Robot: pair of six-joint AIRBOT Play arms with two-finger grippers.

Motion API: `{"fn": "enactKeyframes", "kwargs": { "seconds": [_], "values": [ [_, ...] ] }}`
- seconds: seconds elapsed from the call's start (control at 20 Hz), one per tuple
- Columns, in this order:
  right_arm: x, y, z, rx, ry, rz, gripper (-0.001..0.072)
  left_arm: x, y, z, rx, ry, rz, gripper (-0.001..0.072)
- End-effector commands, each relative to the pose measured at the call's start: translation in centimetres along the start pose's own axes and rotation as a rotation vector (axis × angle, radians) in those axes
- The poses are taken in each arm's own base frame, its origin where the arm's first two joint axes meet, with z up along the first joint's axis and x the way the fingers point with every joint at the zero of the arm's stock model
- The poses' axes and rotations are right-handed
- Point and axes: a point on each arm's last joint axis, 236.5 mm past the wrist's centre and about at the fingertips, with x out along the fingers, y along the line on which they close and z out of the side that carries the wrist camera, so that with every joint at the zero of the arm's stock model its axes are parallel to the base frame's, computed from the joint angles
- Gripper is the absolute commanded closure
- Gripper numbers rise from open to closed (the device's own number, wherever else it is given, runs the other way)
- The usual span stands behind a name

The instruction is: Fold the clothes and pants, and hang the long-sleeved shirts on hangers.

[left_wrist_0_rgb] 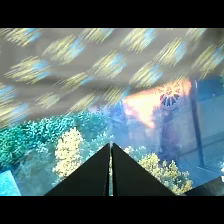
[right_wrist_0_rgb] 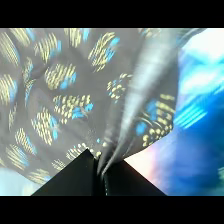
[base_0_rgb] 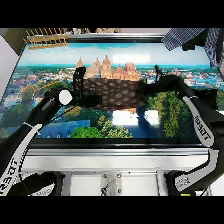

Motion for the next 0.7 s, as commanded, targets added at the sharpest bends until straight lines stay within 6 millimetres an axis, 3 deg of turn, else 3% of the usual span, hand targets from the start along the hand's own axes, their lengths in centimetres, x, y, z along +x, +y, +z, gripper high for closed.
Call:
{"fn": "enactKeyframes", "kwargs": {
  "seconds": [0.0, 0.1, 0.2, 0.35, 0.65],
  "values": [
    [-8.8, -3.1, 9.0, -0.007, -0.196, -0.073, 0.0708, 0.0, 0.0, 0.0, -0.014, 0.0, -0.001, 0.0694],
    [-15.3, -6.6, 13.5, 0.038, -0.332, -0.141, 0.0708, 0.0, 0.0, 0.0, -0.014, 0.0, -0.001, 0.0694],
    [-21.0, -9.8, 15.8, 0.095, -0.427, -0.178, 0.0708, 0.0, 0.0, 0.0, -0.014, 0.0, -0.001, 0.0695],
    [-27.5, -13.5, 16.3, 0.165, -0.499, -0.217, 0.0708, 0.0, 0.0, 0.0, -0.014, -0.001, -0.001, 0.0694],
    [-39.5, -16.7, 16.2, 0.197, -0.718, -0.365, 0.0709, 0.0, 0.0, 0.0, -0.013, -0.001, 0.0, 0.0694]
  ]
}}
